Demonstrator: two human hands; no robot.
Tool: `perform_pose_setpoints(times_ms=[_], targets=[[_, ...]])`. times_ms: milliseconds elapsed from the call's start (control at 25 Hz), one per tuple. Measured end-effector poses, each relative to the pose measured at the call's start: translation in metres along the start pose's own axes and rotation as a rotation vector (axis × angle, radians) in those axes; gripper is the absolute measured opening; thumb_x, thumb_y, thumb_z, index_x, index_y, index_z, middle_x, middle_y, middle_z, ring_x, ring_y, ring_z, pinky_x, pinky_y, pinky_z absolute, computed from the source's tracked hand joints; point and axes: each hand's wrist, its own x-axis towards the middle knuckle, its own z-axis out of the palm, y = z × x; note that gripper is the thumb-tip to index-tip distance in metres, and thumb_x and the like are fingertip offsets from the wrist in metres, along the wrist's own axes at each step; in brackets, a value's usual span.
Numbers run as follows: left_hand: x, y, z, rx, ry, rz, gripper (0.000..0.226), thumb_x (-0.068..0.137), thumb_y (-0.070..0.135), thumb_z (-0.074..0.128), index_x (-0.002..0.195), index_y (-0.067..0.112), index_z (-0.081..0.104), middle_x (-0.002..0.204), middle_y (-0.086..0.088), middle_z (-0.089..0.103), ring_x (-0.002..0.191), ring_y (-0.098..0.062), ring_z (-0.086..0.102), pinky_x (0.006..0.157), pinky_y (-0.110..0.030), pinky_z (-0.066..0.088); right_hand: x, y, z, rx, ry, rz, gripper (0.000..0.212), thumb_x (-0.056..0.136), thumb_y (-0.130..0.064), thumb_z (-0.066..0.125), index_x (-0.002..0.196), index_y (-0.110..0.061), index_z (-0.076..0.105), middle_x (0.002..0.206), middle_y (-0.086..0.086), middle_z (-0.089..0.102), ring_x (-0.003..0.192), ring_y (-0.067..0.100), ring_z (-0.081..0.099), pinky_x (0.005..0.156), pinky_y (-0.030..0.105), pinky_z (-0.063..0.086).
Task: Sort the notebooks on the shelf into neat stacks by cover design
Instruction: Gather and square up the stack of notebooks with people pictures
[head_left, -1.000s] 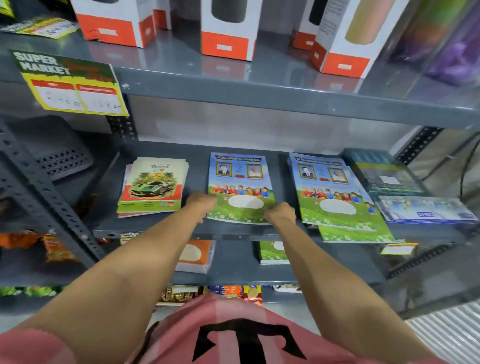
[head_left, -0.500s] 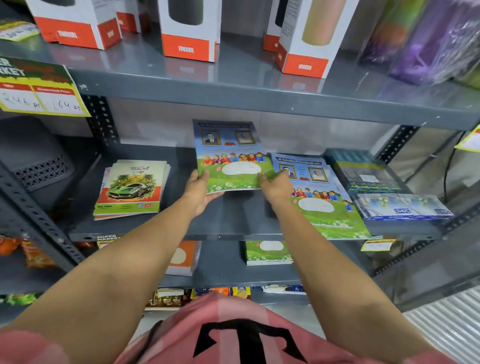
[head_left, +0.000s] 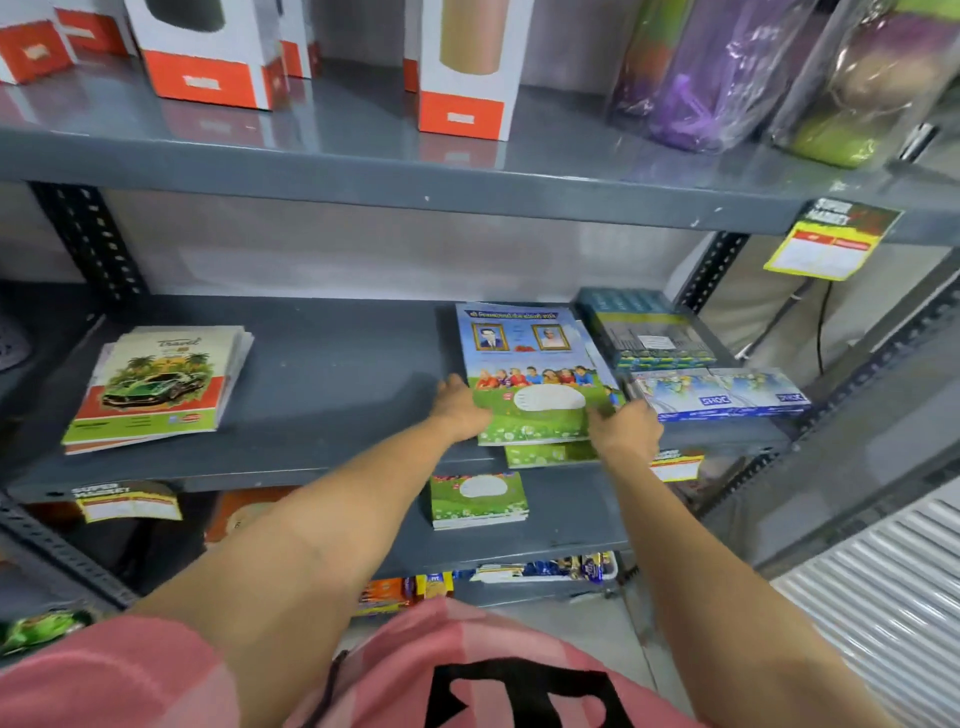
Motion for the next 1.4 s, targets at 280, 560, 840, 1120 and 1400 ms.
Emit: perform_pose_setpoints(times_ms=[280, 560, 840, 1120, 1400], targets=[[0.017, 0.022, -0.006, -0.516, -0.060, -0.145, 0.070, 0.096, 0.055, 0.034, 0.149, 0.010, 0.027, 0.155, -0.010, 0.034, 0.141, -0.030, 0.035, 0.112, -0.040, 0.029, -0.032, 0.024, 0.004, 1.156, -0.311, 0.741, 0.064, 0.095, -0.052, 0.036, 0.145, -0.013, 0.034, 0.148, 0.003, 0.037, 0.139, 0.031, 0.035, 0.111, 0.048, 0.032], [0.031, 0.036, 0.003, -0.521, -0.101, -0.183, 0.088, 0.084, 0.077, 0.015, 0.151, 0.022, 0.028, 0.159, -0.010, 0.027, 0.145, -0.030, 0.029, 0.118, -0.048, 0.022, -0.053, -0.028, -0.004, 1.379, -0.533, 0.908, 0.072, 0.096, -0.054, 0.019, 0.154, -0.014, 0.000, 0.162, 0.014, -0.003, 0.149, 0.037, 0.003, 0.120, 0.054, 0.011], [0.087, 0.005, 0.027, -0.603, -0.099, -0.130, 0.116, 0.044, 0.098, 0.024, 0.131, 0.029, 0.056, 0.131, -0.009, 0.064, 0.116, -0.030, 0.063, 0.104, -0.049, 0.044, -0.043, -0.042, 0.000, 1.233, -0.613, 0.776, 0.084, 0.083, -0.074, 0.014, 0.149, -0.024, 0.029, 0.157, 0.012, 0.026, 0.141, 0.038, 0.031, 0.112, 0.060, 0.026], [0.105, -0.006, 0.037, -0.613, -0.077, -0.156, 0.121, 0.035, 0.104, 0.029, 0.128, 0.032, 0.057, 0.130, -0.003, 0.065, 0.116, -0.028, 0.063, 0.103, -0.050, 0.044, -0.047, -0.063, -0.008, 1.232, -0.660, 0.698, 0.080, 0.090, -0.070, 0.016, 0.150, -0.018, 0.025, 0.155, 0.013, 0.029, 0.140, 0.037, 0.035, 0.114, 0.055, 0.029], [0.007, 0.037, 0.011, -0.211, -0.020, 0.004, 0.098, 0.074, 0.080, 0.046, 0.146, 0.016, 0.030, 0.148, -0.005, 0.045, 0.133, -0.028, 0.047, 0.107, -0.041, 0.040, -0.018, -0.022, -0.050, 0.238, -0.649, 0.067, 0.084, 0.077, -0.077, 0.044, 0.120, -0.006, 0.057, 0.121, 0.016, 0.062, 0.090, 0.031, 0.071, 0.070, 0.033, 0.059]])
